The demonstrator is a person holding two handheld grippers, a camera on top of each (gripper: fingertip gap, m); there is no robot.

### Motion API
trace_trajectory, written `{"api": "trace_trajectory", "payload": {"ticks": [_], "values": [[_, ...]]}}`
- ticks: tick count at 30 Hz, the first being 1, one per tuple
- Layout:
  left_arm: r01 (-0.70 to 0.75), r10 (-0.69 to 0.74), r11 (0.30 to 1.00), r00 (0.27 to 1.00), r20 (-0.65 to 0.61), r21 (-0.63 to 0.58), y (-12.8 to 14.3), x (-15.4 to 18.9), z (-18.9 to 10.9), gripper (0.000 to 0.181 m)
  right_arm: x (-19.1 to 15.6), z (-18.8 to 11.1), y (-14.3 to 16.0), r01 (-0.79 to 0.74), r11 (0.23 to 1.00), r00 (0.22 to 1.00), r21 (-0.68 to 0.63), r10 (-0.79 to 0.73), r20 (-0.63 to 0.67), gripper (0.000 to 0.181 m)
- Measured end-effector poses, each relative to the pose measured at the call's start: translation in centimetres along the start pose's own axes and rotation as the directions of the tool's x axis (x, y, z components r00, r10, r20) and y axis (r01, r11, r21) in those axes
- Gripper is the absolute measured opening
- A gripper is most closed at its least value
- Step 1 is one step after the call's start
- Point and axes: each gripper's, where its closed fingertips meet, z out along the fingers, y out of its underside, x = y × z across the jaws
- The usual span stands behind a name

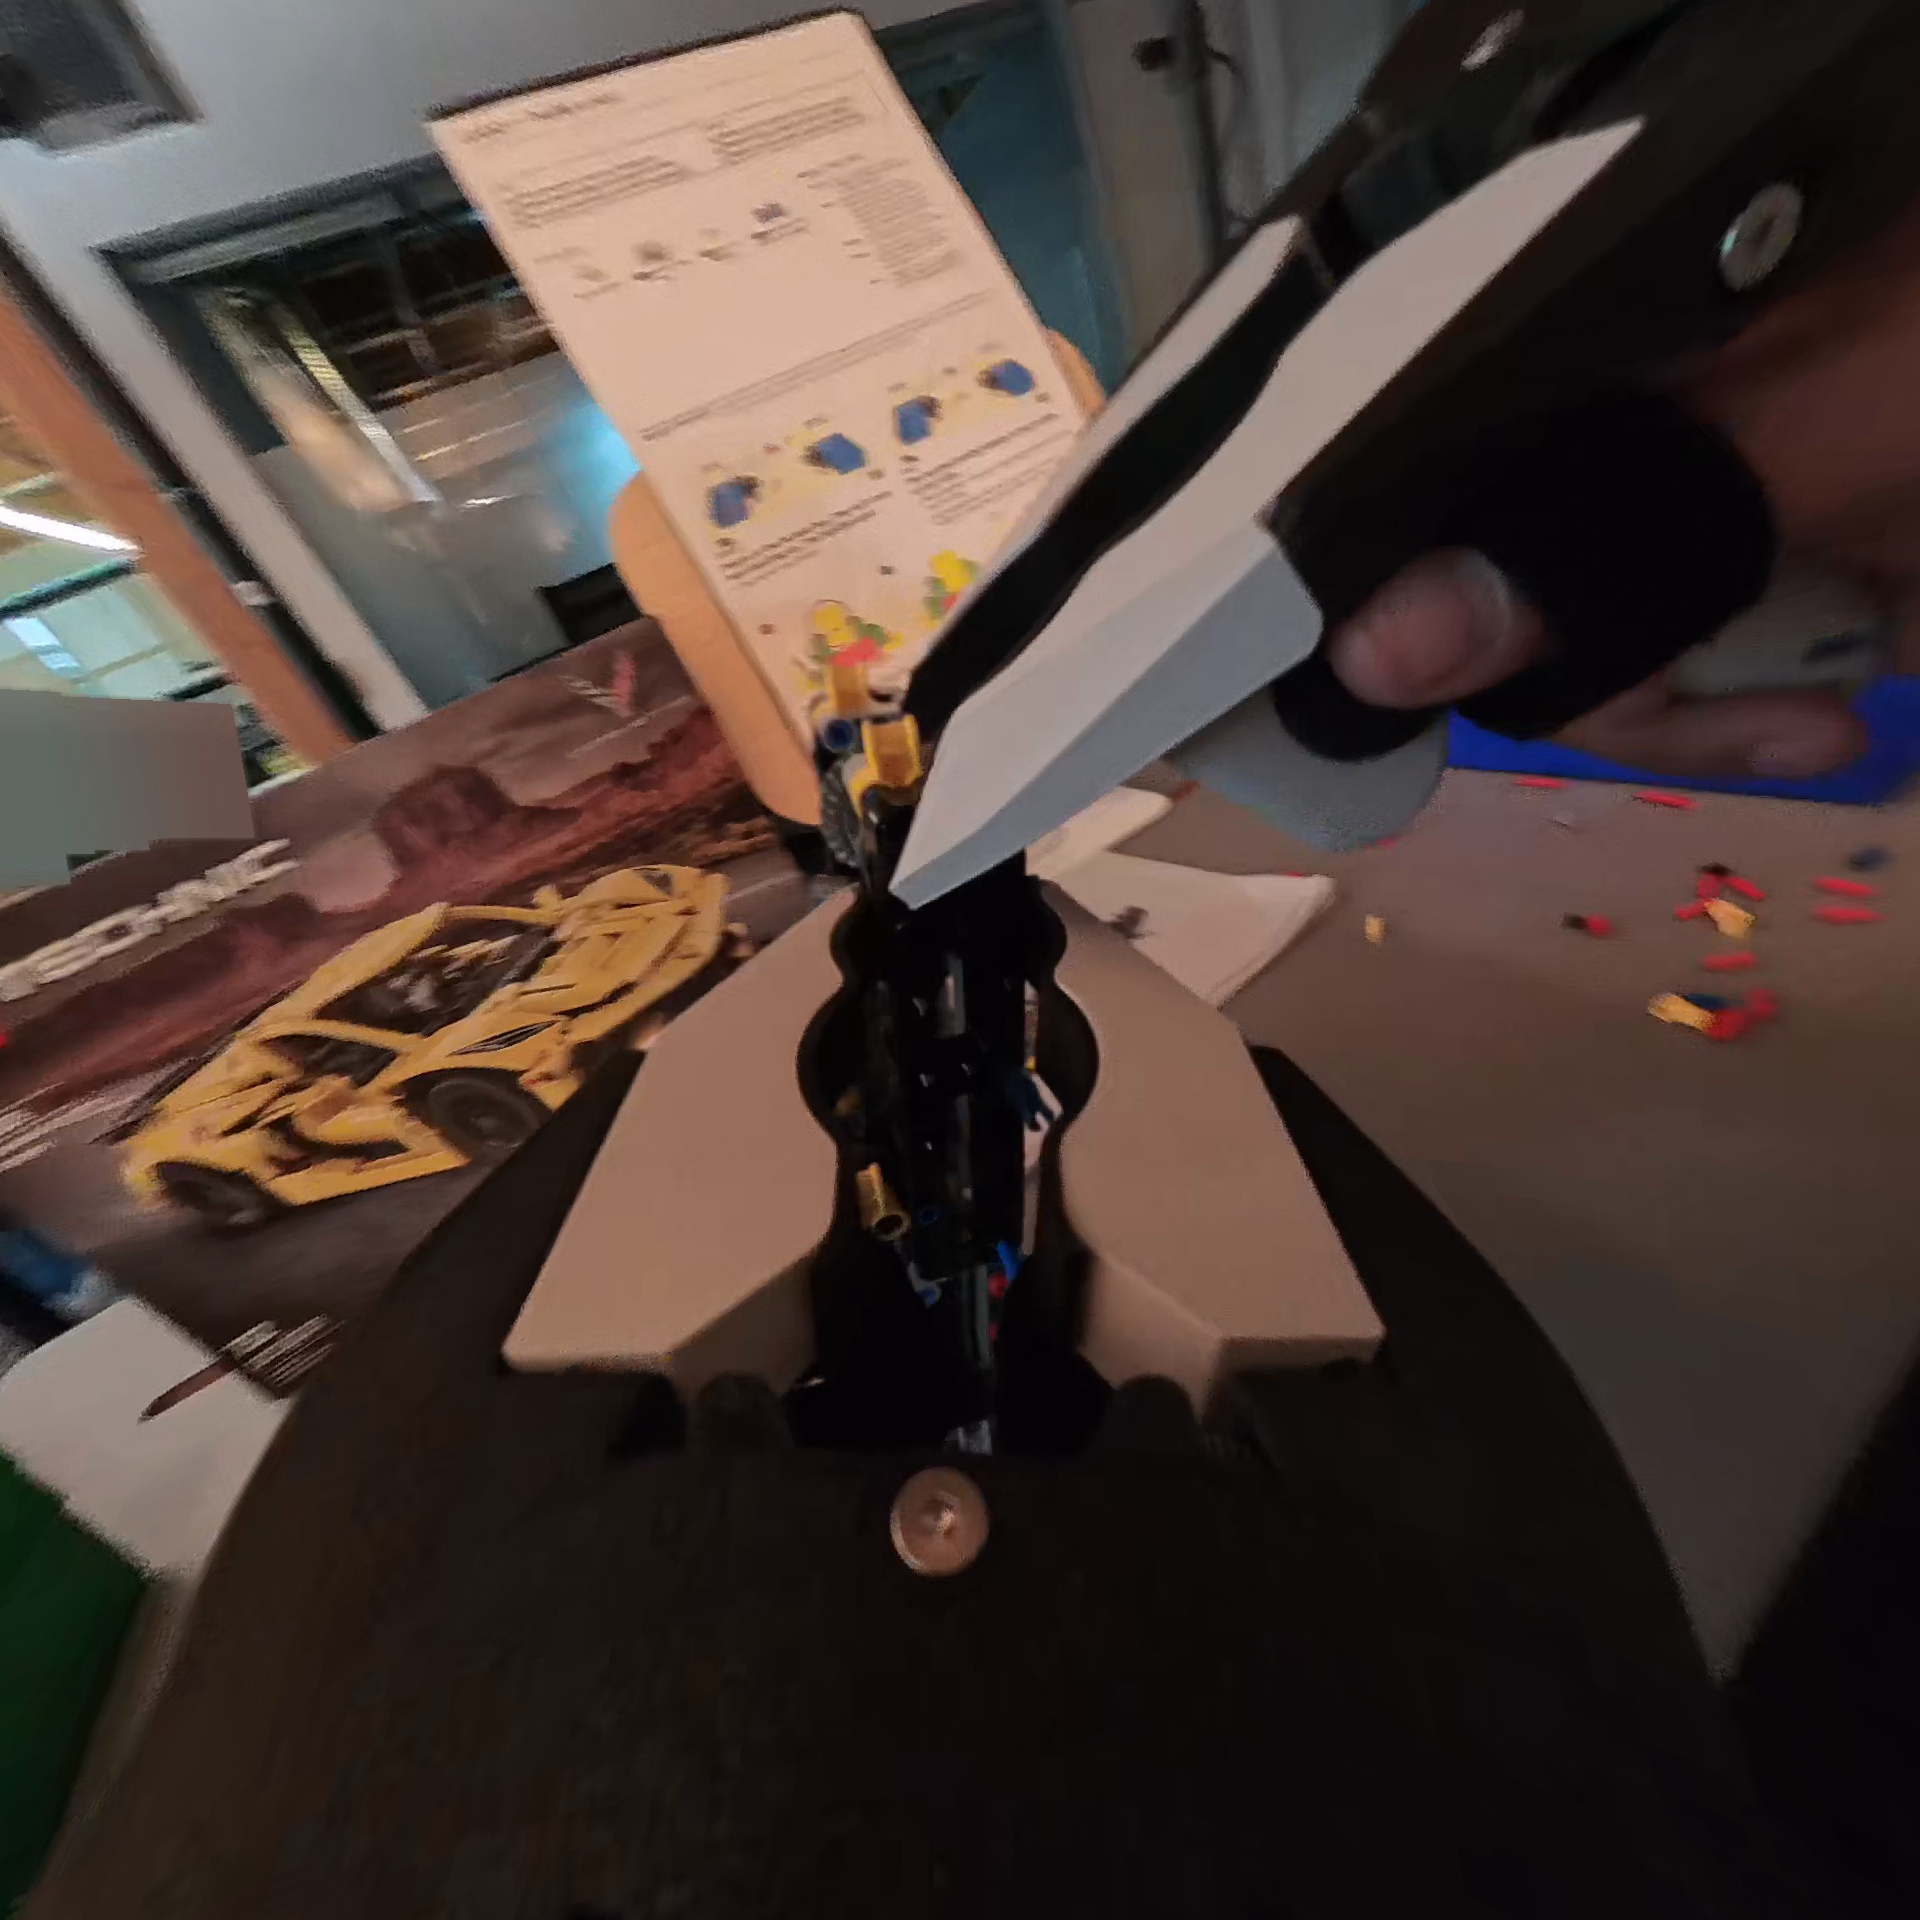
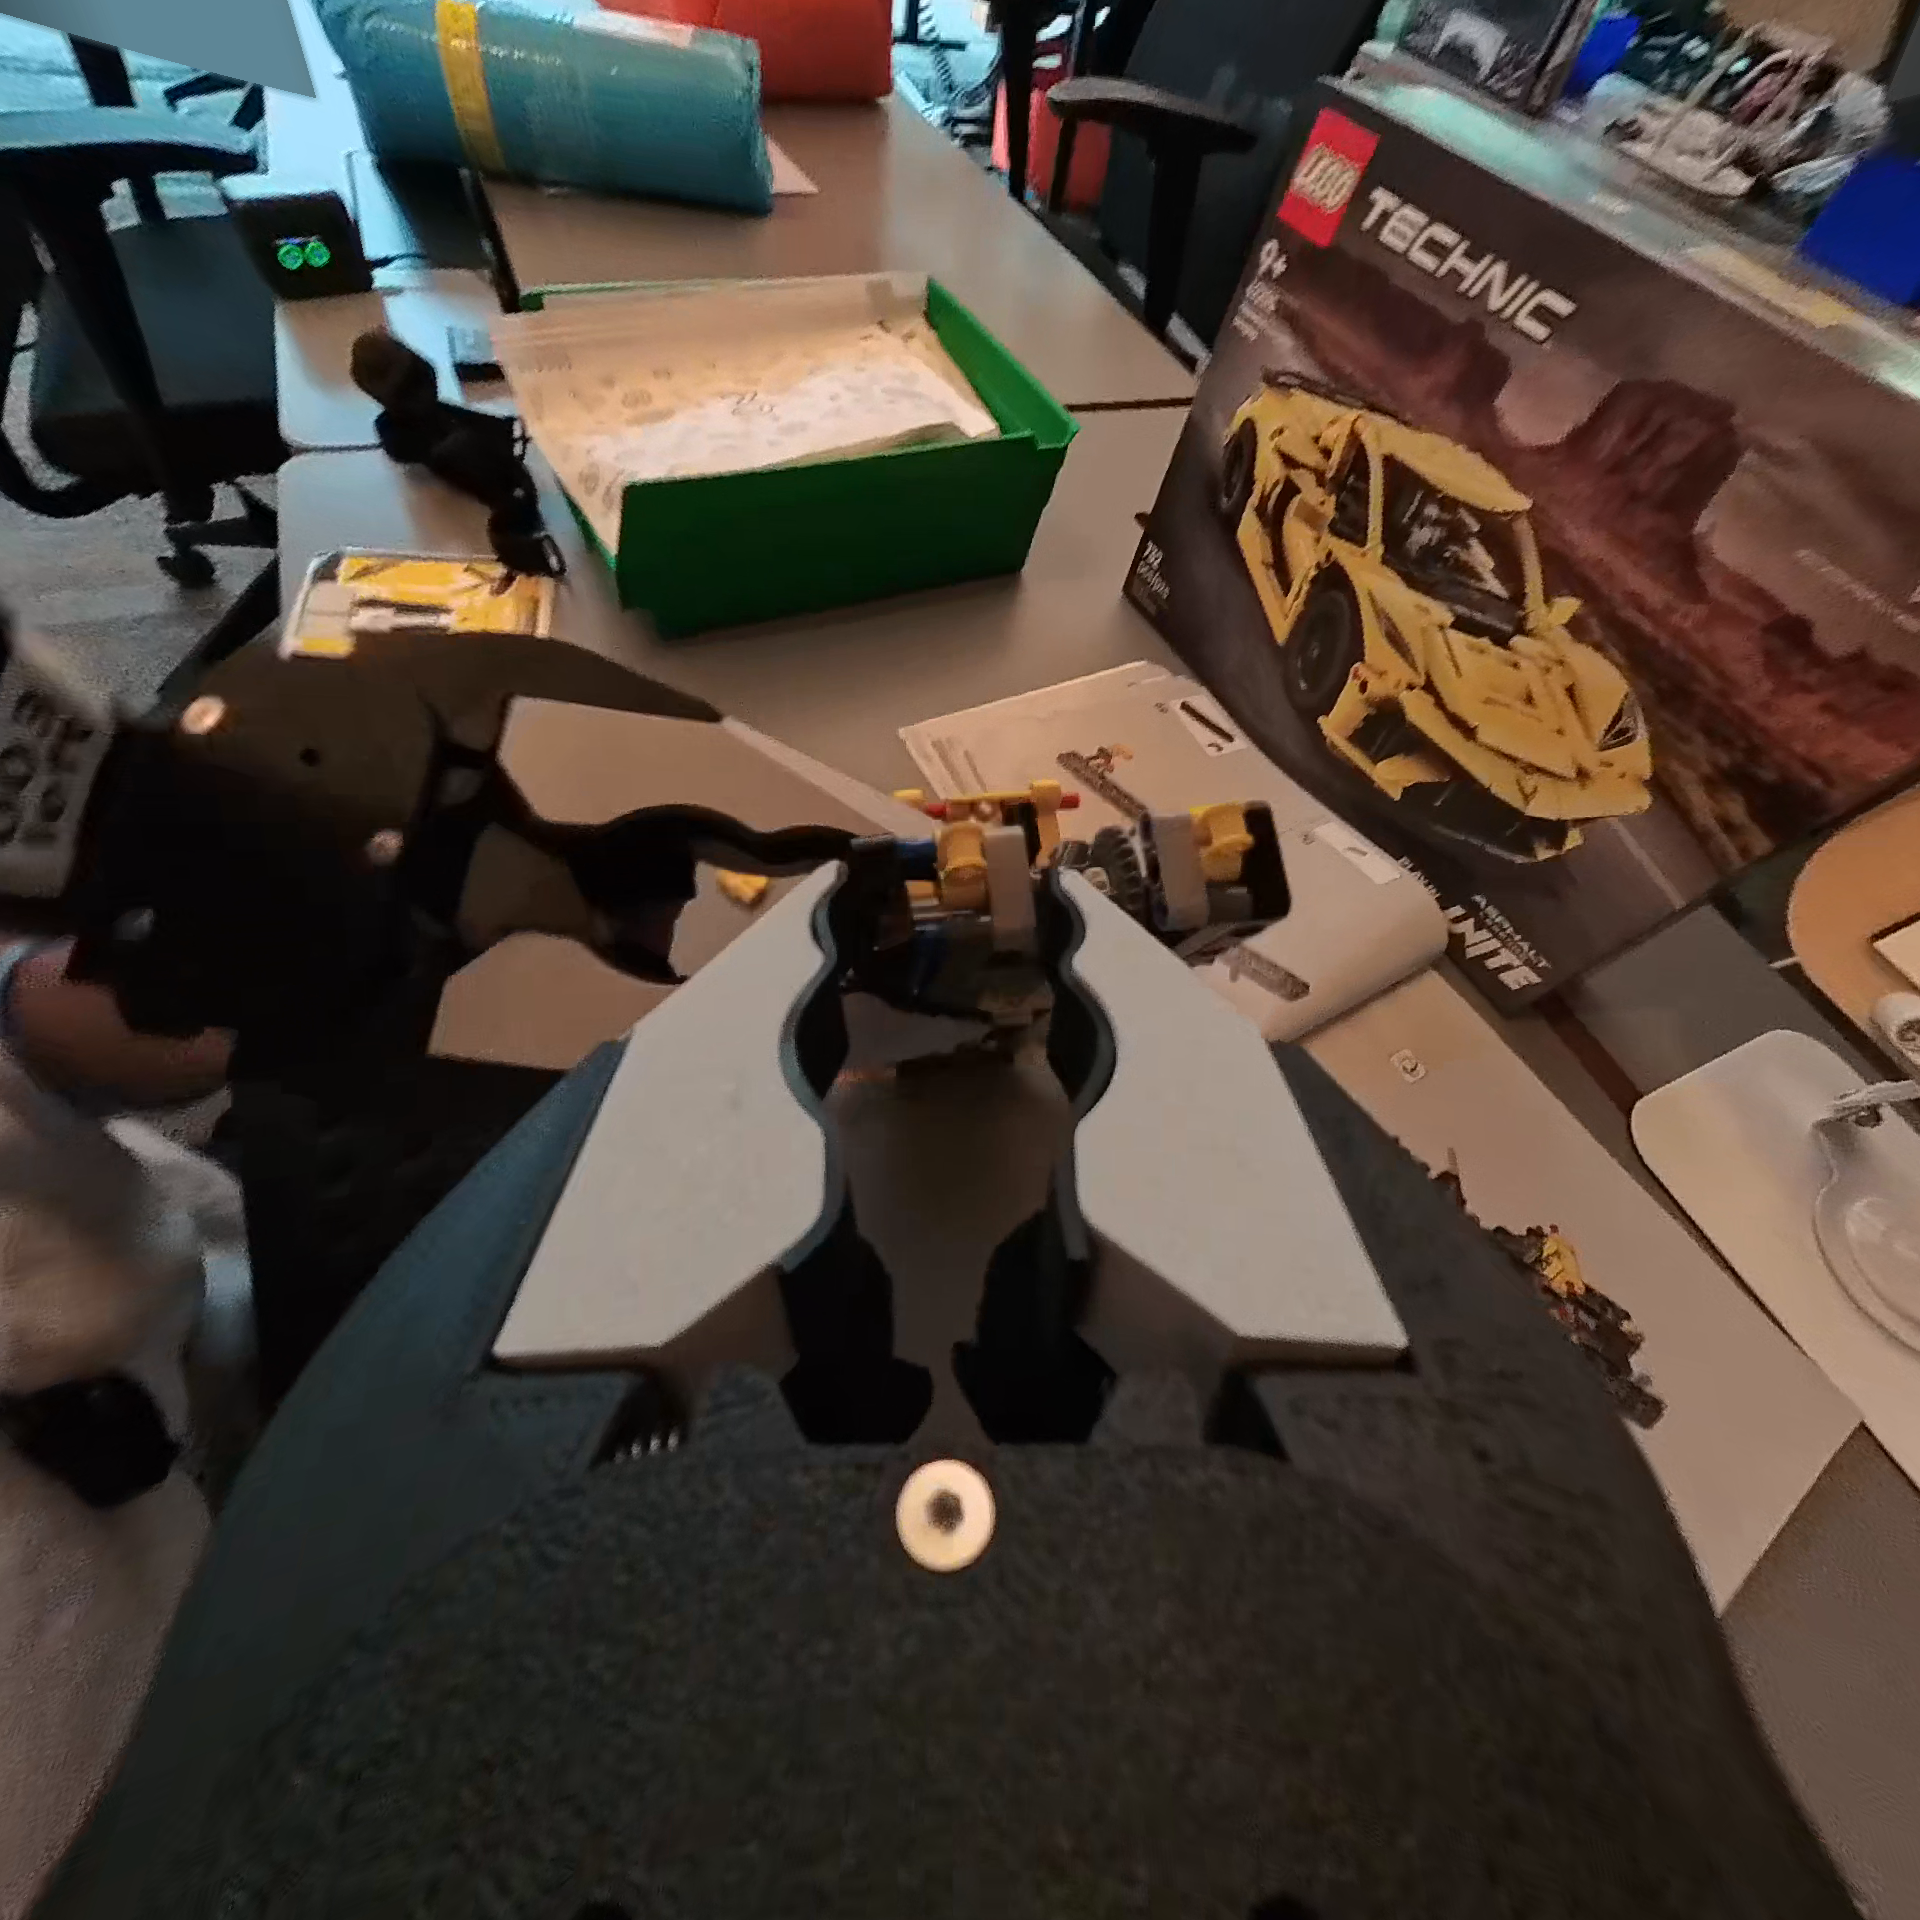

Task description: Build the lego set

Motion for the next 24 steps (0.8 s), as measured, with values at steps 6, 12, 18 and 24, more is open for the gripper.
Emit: {"api": "trace_trajectory", "payload": {"ticks": [6,12,18,24], "values": [[-0.118,0.107,0.993,0.941,0.321,0.015,-1.0,-2.8,-0.8,0.032,0.5,2.0,-1.4,-0.072,0.997,0.993,0.018,0.074,-0.095,0.032],[-0.021,0.014,0.999,0.974,0.228,0.029,-1.0,-2.9,-0.6,0.029,0.5,2.0,-1.3,0.001,1.000,0.999,-0.002,-0.001,-0.039,0.033],[0.026,-0.025,0.999,0.999,-0.026,0.034,-1.2,-1.8,-0.6,0.026,0.3,0.1,-1.5,0.222,0.974,0.946,0.041,-0.225,0.234,0.042],[0.056,-0.045,0.997,0.978,-0.205,0.047,-1.3,-1.7,-1.0,0.025,1.8,0.5,-0.5,0.514,0.857,0.792,-0.028,-0.462,0.399,0.041]]}}
